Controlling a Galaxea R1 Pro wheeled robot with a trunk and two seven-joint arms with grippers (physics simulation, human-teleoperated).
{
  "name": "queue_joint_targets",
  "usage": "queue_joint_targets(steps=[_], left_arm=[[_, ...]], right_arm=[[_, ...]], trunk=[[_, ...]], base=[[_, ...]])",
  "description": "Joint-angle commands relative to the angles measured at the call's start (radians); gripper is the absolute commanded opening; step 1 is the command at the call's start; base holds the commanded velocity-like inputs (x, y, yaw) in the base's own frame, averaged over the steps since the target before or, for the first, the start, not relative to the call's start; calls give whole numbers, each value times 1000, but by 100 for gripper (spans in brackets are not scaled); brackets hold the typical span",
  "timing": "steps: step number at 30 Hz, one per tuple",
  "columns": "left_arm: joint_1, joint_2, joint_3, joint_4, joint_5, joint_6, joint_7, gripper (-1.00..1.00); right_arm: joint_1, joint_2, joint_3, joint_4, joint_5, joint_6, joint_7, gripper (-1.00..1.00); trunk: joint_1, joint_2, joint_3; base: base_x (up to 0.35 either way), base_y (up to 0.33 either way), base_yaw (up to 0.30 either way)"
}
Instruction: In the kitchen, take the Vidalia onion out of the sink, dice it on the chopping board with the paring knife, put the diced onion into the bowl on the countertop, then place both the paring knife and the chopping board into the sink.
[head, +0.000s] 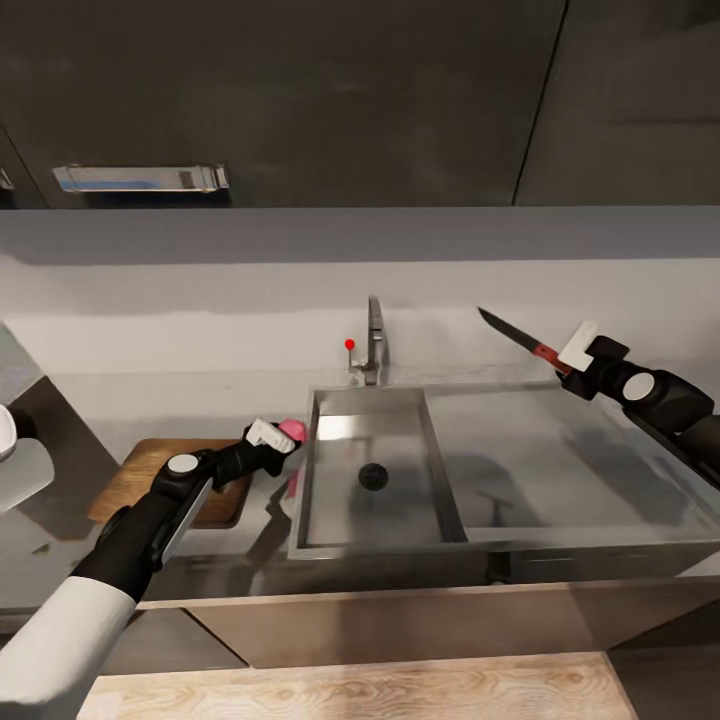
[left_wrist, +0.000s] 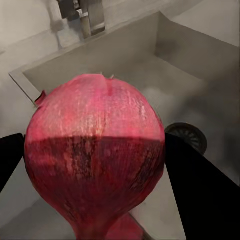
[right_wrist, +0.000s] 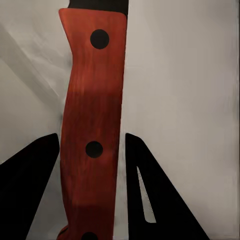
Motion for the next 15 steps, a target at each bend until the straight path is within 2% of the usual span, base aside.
queue_joint_targets(steps=[1, 5, 15], left_arm=[[-1, 1, -1, -6, 2, 19, -4, -100], [-1, 1, -1, -13, 1, 38, -4, -100], [-1, 1, -1, -14, 1, 40, -4, -100]], right_arm=[[-2, -2, 3, -1, 8, 4, 0, -100], [-1, -9, 3, 0, 3, 5, -11, -100], [-1, -11, 6, 1, 2, 6, -12, -100]], trunk=[[1, -2, -2], [1, -2, -2], [1, -2, -2]], base=[[0, 10, 0], [0, 111, 0], [-51, 302, 0]])
